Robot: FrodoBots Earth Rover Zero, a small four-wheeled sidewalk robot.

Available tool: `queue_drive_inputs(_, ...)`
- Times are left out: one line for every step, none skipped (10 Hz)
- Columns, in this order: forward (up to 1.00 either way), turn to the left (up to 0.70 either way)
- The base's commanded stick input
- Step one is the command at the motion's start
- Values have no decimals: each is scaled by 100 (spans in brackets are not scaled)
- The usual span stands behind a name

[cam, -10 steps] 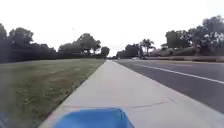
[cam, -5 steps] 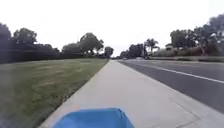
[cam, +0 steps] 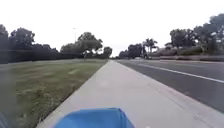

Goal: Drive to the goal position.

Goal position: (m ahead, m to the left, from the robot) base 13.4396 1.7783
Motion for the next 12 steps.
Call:
queue_drive_inputs(100,0)
queue_drive_inputs(100,0)
queue_drive_inputs(100,0)
queue_drive_inputs(100,0)
queue_drive_inputs(100,0)
queue_drive_inputs(100,0)
queue_drive_inputs(100,0)
queue_drive_inputs(100,0)
queue_drive_inputs(100,0)
queue_drive_inputs(100,22)
queue_drive_inputs(100,27)
queue_drive_inputs(100,27)
